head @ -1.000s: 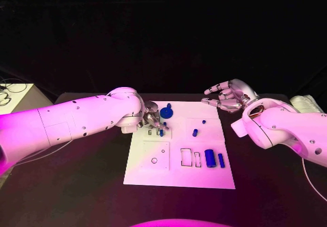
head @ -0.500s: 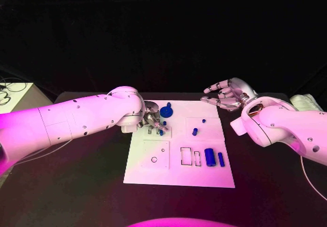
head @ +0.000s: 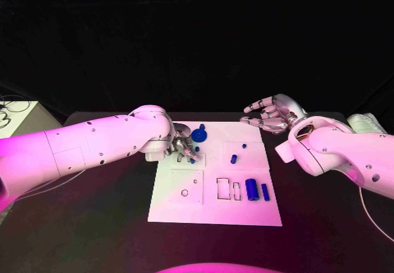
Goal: Assemble the parts on the task board
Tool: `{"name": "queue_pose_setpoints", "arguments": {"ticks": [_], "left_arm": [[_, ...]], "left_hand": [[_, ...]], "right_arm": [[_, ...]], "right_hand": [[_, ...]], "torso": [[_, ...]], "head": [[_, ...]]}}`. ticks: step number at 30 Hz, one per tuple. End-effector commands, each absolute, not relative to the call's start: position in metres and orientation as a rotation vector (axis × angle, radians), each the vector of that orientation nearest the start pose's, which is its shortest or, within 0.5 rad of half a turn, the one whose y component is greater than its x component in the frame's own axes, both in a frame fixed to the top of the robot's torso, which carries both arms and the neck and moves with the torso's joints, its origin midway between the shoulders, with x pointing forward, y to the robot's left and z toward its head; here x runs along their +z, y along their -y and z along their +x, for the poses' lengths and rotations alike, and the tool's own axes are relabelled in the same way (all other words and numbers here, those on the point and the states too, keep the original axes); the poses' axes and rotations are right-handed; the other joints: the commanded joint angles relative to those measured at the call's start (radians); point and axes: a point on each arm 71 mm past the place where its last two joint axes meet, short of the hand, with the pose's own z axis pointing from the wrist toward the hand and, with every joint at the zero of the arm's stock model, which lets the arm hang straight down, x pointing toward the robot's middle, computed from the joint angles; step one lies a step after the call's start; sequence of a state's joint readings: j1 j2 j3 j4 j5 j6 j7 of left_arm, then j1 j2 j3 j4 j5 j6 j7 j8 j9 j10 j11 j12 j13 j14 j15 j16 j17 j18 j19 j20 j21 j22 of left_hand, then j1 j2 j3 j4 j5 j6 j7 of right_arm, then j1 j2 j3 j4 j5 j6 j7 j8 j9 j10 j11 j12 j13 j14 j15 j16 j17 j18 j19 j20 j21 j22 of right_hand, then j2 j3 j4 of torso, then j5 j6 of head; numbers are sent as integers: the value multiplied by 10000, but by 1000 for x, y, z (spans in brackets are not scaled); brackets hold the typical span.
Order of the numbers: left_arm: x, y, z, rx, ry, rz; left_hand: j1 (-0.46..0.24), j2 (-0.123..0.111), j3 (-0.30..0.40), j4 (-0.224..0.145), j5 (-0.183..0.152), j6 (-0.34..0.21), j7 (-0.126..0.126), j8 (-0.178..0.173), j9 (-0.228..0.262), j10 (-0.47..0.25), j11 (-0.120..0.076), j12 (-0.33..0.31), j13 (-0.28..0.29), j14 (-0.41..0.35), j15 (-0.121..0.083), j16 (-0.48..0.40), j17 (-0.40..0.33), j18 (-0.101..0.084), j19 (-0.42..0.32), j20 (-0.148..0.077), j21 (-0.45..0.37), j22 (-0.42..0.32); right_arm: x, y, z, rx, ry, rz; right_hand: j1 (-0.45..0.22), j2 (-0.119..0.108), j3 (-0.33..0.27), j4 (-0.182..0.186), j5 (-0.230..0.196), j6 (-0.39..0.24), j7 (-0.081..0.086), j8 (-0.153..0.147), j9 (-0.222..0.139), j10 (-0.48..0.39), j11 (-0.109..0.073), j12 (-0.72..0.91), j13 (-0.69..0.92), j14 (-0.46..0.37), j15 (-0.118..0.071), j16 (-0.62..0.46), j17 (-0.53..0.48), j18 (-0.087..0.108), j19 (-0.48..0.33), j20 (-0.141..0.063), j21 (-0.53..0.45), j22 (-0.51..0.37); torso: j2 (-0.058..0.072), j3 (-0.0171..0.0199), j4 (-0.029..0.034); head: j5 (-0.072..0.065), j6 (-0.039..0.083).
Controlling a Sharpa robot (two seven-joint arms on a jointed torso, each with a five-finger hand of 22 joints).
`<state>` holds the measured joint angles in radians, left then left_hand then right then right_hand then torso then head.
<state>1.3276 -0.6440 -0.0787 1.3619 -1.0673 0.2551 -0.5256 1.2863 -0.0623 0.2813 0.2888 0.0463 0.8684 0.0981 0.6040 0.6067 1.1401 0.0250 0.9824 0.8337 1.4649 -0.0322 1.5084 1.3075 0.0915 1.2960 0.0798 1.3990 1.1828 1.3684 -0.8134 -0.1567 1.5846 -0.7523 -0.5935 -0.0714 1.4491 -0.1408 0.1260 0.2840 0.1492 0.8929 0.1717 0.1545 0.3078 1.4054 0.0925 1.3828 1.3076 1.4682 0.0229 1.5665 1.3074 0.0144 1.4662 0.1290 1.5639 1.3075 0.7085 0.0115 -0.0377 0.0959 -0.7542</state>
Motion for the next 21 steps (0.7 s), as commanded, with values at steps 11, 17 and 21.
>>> {"name": "queue_pose_setpoints", "arguments": {"ticks": [11,17,21], "left_arm": [[-189,-162,516,-4552,-23438,-1154],[-187,-165,516,-4776,-23225,-1654],[-187,-168,516,-4879,-23116,-1928]], "left_hand": [[115,-824,4650,-815,23,-155,-145,260,1208,208,-163,-123,96,696,-131,70,1859,-114,115,-136,114,167],[-982,-1062,6476,-1879,351,-185,-164,641,2059,450,-163,69,322,771,-151,157,2004,-144,232,-158,222,364],[-1494,-1171,6789,-2312,1145,-88,-207,724,2353,604,-210,210,476,835,-194,249,2135,-172,343,-194,309,528]], "right_arm": [[-142,187,495,9216,-15818,4811],[-143,188,495,9190,-15887,4829],[-143,188,495,9175,-15917,4838]], "right_hand": [[-88,55,52,-4,79,-60,11,51,3,-45,-39,-15,793,1026,-72,43,2634,-110,974,-91,-53,2547],[-87,58,57,-6,89,-62,11,53,2,-45,-39,-14,794,1026,-72,43,2634,-109,972,-91,-58,2544],[-87,58,57,-6,89,-62,11,53,2,-45,-39,-14,794,1026,-72,43,2634,-109,972,-91,-58,2544]], "torso": [[8,1,-11],[2,5,-6],[5,4,3]], "head": [[40,-60],[35,-69],[23,-81]]}}
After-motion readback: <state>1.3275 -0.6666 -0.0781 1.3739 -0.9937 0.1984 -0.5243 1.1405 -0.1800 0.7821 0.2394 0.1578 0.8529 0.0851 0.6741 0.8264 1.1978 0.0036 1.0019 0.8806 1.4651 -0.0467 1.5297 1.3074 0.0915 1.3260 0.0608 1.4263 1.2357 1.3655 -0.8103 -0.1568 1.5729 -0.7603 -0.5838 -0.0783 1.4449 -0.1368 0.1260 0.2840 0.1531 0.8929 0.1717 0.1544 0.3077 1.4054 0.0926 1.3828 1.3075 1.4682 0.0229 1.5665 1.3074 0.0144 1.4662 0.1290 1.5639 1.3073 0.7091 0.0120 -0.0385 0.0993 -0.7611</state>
